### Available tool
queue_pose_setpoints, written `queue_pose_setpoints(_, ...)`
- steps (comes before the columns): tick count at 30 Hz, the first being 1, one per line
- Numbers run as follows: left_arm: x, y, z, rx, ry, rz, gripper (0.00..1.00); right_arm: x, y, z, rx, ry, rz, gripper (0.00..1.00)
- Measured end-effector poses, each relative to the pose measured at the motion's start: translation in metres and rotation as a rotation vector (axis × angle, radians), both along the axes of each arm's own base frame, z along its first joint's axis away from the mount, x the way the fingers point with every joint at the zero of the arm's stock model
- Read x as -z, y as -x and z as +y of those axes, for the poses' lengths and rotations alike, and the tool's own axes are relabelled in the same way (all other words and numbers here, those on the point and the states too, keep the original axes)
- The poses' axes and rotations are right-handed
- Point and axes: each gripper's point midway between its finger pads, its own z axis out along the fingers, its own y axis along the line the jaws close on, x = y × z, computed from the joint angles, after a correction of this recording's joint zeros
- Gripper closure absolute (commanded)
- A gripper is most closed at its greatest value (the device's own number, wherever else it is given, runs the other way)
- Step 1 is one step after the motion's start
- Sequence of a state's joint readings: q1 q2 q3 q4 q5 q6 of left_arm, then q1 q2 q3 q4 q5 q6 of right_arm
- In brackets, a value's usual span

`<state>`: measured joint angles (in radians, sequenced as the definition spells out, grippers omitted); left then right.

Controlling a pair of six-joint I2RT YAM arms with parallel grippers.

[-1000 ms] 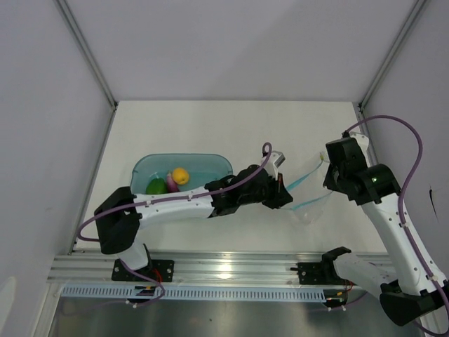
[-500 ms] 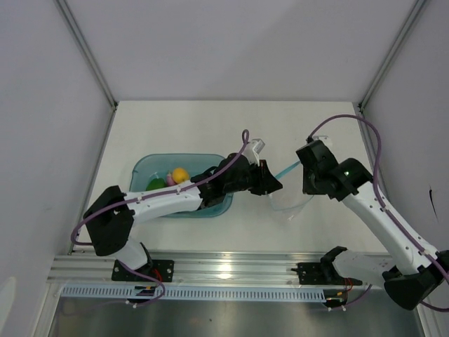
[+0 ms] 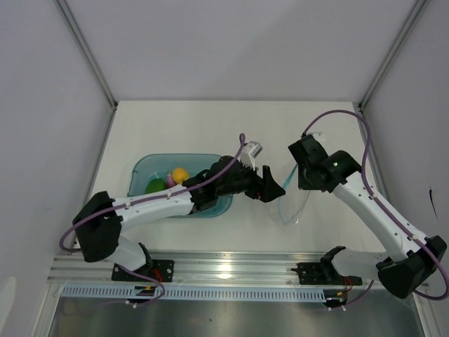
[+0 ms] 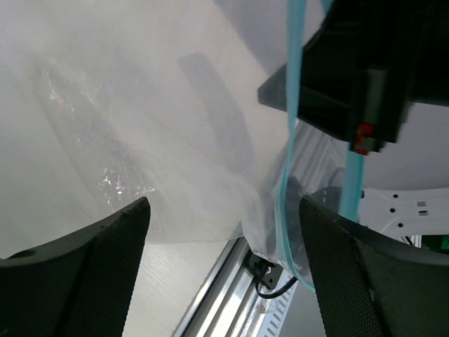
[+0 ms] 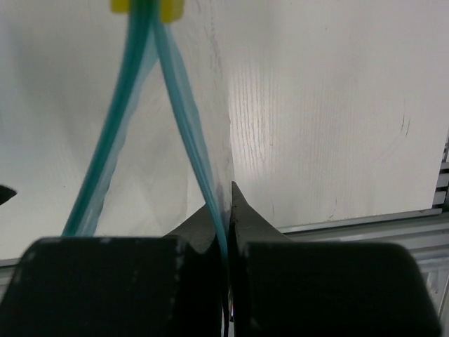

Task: Place the food in the zip-top bag and seal the zipper
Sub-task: Open the zipper of the food storage bag at the center of the board, then pick up the fake fruit from the bin.

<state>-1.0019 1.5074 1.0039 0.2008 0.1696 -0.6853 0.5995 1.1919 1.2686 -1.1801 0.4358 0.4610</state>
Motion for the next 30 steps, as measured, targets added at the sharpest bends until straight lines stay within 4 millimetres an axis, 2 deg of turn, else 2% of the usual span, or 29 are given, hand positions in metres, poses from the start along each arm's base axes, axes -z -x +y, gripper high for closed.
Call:
queue_pose_setpoints(2,-0.011,0.0,0.007,-0.013,0.011,-0.033,0.01,-0.001,-0.004,0.002,0.0,0.005,0.003,1.0)
queue_pose_setpoints(9,-0.059,-0.006,0.052,-0.134,0.034,-0.2,0.0,-0.005,-0.011,0.006,-0.006,0.009,0.002,1.0)
queue_pose_setpoints(11,-0.077,-0.011,0.072,-0.205,0.043,-0.249,0.01,-0.007,-0.013,0.008,-0.008,0.009,0.001,1.0)
queue_pose_setpoints(13,-0.087,-0.019,0.091,-0.27,0.043,-0.26,0.01,-0.009,-0.016,0.011,-0.013,0.009,0.001,1.0)
queue_pose_setpoints(15,-0.089,-0.035,0.117,-0.362,0.024,-0.25,0.0,-0.01,-0.019,0.013,-0.018,0.01,0.001,1.0)
queue_pose_setpoints(18,-0.072,-0.065,0.159,-0.519,-0.05,-0.199,0.01,-0.01,-0.022,0.017,-0.031,0.01,0.008,1.0)
queue_pose_setpoints(20,-0.045,-0.08,0.185,-0.615,-0.131,-0.133,0.0,-0.008,-0.023,0.02,-0.042,0.013,0.017,1.0)
queue_pose_setpoints(25,0.019,-0.099,0.24,-0.784,-0.31,0.046,0.01,-0.004,-0.024,0.023,-0.062,0.021,0.038,1.0)
queue_pose_setpoints(30,0.056,-0.112,0.277,-0.897,-0.413,0.163,0.01,0.002,-0.025,0.027,-0.082,0.027,0.058,1.0)
